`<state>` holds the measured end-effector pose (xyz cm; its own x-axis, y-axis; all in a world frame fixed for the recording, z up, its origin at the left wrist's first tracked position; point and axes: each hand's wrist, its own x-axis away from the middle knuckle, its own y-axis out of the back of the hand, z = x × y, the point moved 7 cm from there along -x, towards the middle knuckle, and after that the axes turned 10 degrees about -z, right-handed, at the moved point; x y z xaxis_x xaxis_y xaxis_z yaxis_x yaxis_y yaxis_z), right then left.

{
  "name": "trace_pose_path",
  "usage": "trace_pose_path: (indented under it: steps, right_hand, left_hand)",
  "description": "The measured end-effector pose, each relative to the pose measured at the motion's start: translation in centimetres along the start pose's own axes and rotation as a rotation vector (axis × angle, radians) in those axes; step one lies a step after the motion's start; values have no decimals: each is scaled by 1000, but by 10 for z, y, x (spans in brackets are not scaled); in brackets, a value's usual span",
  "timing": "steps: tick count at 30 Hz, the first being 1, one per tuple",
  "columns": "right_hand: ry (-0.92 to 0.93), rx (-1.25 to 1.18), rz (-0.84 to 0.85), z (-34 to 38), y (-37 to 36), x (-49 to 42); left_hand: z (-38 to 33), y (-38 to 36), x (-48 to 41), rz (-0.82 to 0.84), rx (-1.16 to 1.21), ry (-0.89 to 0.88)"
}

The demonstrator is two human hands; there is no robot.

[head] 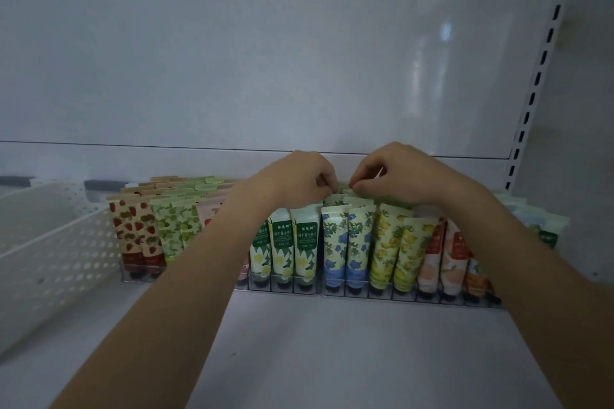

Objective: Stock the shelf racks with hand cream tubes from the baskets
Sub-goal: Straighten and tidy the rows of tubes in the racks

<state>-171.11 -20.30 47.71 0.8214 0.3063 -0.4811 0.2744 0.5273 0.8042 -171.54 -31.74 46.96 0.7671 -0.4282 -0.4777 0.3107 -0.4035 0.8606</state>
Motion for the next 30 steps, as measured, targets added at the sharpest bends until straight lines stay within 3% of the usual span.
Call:
trace_pose_path:
  steps: [4, 9, 16, 21, 26, 30]
  right_hand:
    - [-4, 11, 77, 2, -8, 0]
    - [41, -56, -8, 8, -14, -1]
    - [39, 3, 7, 11, -27, -4]
    - [65, -93, -11, 14, -16, -1]
    - [64, -57, 76, 17, -26, -1]
    - [51, -70, -25, 9, -6, -1]
  left_hand:
    - [-1, -3, -2, 6, 13, 5]
    - [6, 5, 0, 27, 66, 55]
    - [14, 12, 7, 73, 9, 105]
    - [15, 12, 7, 61, -26, 112]
    - [16, 10, 6, 62, -18, 114]
    - [9, 14, 5, 14, 56, 75]
